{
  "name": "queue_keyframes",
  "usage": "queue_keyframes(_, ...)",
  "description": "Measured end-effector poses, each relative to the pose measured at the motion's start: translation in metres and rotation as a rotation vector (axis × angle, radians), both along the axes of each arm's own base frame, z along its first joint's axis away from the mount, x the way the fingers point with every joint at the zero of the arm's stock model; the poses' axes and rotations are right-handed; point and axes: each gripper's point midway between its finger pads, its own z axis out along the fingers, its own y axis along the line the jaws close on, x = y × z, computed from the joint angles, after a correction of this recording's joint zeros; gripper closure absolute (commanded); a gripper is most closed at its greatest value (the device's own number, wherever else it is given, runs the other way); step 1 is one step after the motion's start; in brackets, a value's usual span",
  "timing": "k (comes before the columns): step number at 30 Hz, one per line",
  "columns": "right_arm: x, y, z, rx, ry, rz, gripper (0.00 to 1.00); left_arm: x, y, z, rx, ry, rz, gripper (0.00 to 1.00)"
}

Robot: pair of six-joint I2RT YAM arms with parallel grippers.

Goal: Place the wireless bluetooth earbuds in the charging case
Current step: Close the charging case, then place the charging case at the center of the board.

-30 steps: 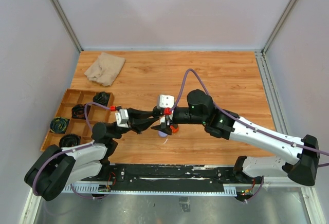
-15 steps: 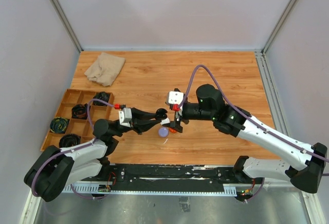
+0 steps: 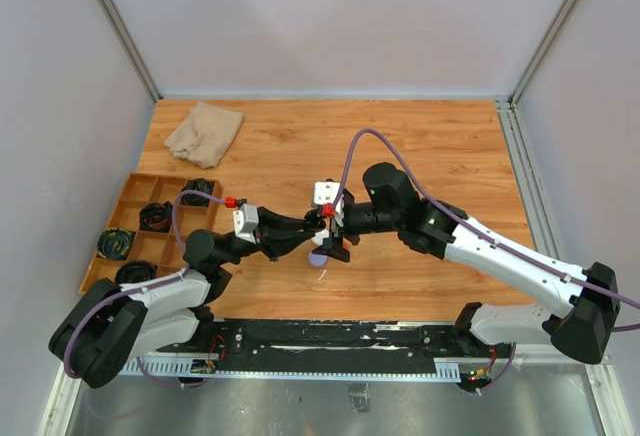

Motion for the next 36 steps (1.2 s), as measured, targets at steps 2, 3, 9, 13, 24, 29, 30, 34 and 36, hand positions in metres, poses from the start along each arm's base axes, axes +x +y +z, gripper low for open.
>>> queue_keyframes(2, 0.0, 0.0, 0.0, 0.0, -0.001, -0.001, 0.14, 0.003, 0.0, -0.002, 0.001, 0.022, 0.011, 1.0)
queue_keyframes(3, 0.001, 0.0, 0.0, 0.0, -0.002, -0.004, 0.13, 0.004, 0.0, -0.003, 0.002, 0.03, 0.017, 1.0)
queue_keyframes(9, 0.002, -0.001, -0.001, -0.004, -0.003, -0.012, 0.13, 0.016, 0.002, -0.013, 0.009, 0.109, 0.074, 1.0)
queue_keyframes(13, 0.006, -0.002, -0.002, -0.011, -0.011, -0.034, 0.11, 0.021, 0.003, -0.018, 0.01, 0.16, 0.097, 1.0)
queue_keyframes(24, 0.036, -0.039, -0.013, -0.058, -0.059, -0.315, 0.07, 0.054, 0.016, -0.05, 0.073, 0.515, 0.297, 1.0)
queue_keyframes(29, 0.047, -0.072, -0.022, -0.068, -0.062, -0.507, 0.06, 0.055, 0.029, -0.089, 0.14, 0.732, 0.407, 0.99)
queue_keyframes(30, 0.048, -0.08, -0.023, -0.064, -0.062, -0.547, 0.07, 0.054, 0.031, -0.098, 0.156, 0.773, 0.422, 1.0)
queue_keyframes(34, 0.05, -0.101, -0.026, -0.038, -0.054, -0.657, 0.06, 0.049, 0.038, -0.133, 0.221, 0.927, 0.475, 0.98)
queue_keyframes(36, 0.051, -0.109, -0.032, -0.034, -0.043, -0.7, 0.07, 0.046, 0.04, -0.15, 0.252, 0.999, 0.497, 0.96)
